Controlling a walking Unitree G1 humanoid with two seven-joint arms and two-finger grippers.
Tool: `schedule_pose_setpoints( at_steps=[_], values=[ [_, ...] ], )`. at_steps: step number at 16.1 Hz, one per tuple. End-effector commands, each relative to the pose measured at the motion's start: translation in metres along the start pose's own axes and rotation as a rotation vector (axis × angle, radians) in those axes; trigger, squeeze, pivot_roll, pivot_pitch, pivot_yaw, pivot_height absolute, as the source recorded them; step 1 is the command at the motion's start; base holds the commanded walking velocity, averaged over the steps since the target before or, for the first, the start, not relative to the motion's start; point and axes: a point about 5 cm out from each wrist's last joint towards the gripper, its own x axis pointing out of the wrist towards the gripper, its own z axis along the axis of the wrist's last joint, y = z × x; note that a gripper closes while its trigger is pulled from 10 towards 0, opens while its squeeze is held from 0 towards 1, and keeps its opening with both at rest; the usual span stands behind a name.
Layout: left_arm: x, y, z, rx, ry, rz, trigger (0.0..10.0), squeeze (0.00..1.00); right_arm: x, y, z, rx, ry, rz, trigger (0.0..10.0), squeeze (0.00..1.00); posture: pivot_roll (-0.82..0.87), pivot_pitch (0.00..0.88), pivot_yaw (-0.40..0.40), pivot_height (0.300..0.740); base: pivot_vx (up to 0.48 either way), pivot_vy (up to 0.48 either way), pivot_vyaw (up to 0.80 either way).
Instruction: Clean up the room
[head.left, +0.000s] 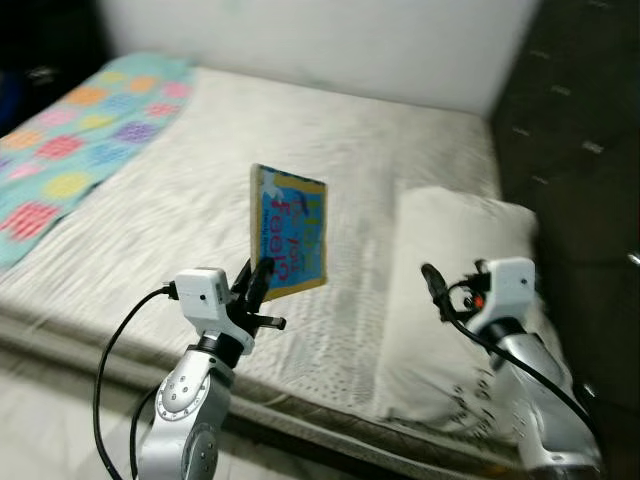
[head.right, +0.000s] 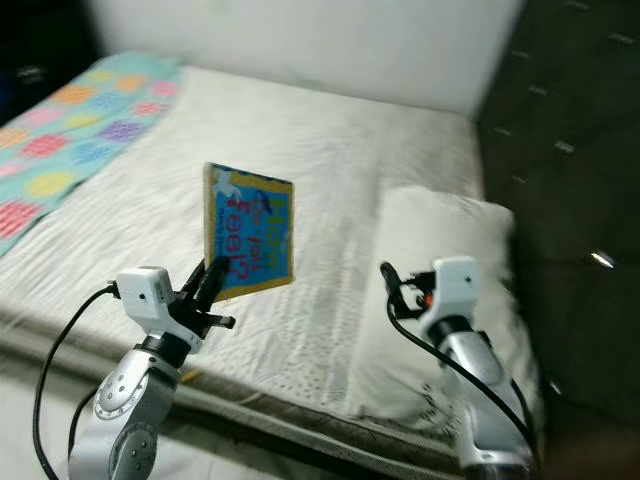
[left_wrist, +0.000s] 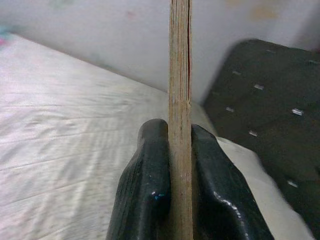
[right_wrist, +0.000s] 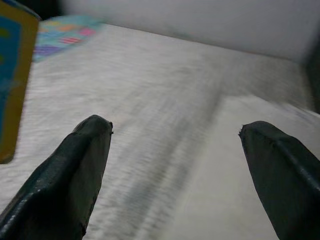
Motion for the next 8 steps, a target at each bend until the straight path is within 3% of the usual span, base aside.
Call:
schedule_pose_setpoints(
  at_steps=[1, 5, 8],
  values=[
    [-0.0004, 0.0024, 0.0083, 0.012, -0.039, 0.007, 10.0, 0.00, 0.0001, 0.0013, 0.0015, -0.006, -0.006, 0.009, 10.0, 0.00, -0.06, 0.000, -0.027, 0.740, 0.000, 0.000, 0.00],
    [-0.0003, 0.0010, 0.0090, 0.009, -0.045, -0.003, 10.0, 0.00, -0.0005, 0.0000, 0.0002, -0.005, 0.002, 0.006, 10.0, 0.00, -0.06, 0.005, -0.028, 0.740, 0.000, 0.000, 0.00],
    [-0.0002, 0.0004, 0.0091, 0.003, -0.045, -0.007, 10.0, 0.00, -0.0007, -0.0003, 0.0006, -0.004, 0.002, 0.004, 10.0, 0.00, -0.07, 0.010, -0.027, 0.740, 0.000, 0.000, -0.76]
  ],
)
